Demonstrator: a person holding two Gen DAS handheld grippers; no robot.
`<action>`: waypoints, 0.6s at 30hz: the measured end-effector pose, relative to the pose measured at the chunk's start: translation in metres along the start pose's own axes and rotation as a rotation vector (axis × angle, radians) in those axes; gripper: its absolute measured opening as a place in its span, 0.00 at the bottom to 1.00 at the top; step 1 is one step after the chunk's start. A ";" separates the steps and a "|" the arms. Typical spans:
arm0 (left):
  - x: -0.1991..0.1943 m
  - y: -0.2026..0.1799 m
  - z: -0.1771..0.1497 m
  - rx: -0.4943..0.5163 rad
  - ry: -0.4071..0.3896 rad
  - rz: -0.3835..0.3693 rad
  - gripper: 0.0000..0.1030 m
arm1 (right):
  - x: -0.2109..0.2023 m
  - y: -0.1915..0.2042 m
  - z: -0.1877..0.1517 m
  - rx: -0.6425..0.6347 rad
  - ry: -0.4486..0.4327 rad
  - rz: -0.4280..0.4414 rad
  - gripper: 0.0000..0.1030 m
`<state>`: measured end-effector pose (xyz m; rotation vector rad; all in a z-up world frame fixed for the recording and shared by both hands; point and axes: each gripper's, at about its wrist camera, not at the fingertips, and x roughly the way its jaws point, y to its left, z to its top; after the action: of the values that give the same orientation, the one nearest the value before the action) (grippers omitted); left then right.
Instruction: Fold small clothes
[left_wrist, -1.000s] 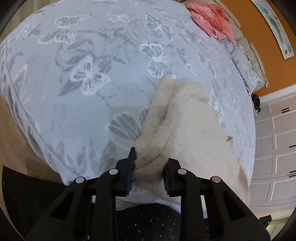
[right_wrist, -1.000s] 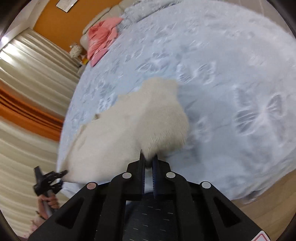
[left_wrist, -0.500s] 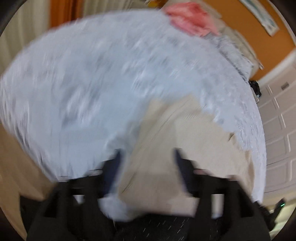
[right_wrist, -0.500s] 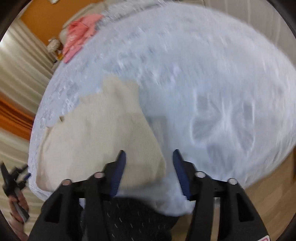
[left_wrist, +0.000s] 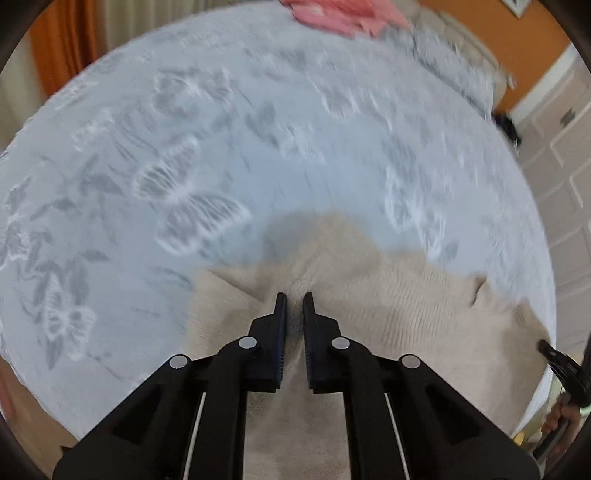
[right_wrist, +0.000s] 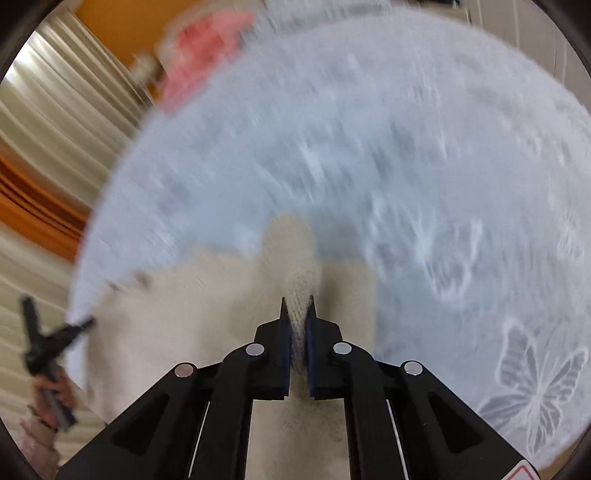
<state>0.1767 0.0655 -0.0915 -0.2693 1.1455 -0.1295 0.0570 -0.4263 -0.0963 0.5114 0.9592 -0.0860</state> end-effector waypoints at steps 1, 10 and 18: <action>0.000 0.006 0.002 -0.015 -0.002 0.010 0.07 | -0.005 -0.004 0.002 0.017 -0.028 0.007 0.06; 0.012 0.028 -0.009 -0.110 0.031 0.010 0.52 | 0.009 -0.031 -0.011 0.150 -0.014 -0.096 0.27; -0.030 0.072 -0.073 -0.256 0.070 -0.010 0.79 | -0.013 0.088 -0.076 -0.108 0.119 0.127 0.27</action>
<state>0.0949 0.1307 -0.1132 -0.5012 1.2306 -0.0005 0.0169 -0.3167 -0.0880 0.4805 1.0395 0.1114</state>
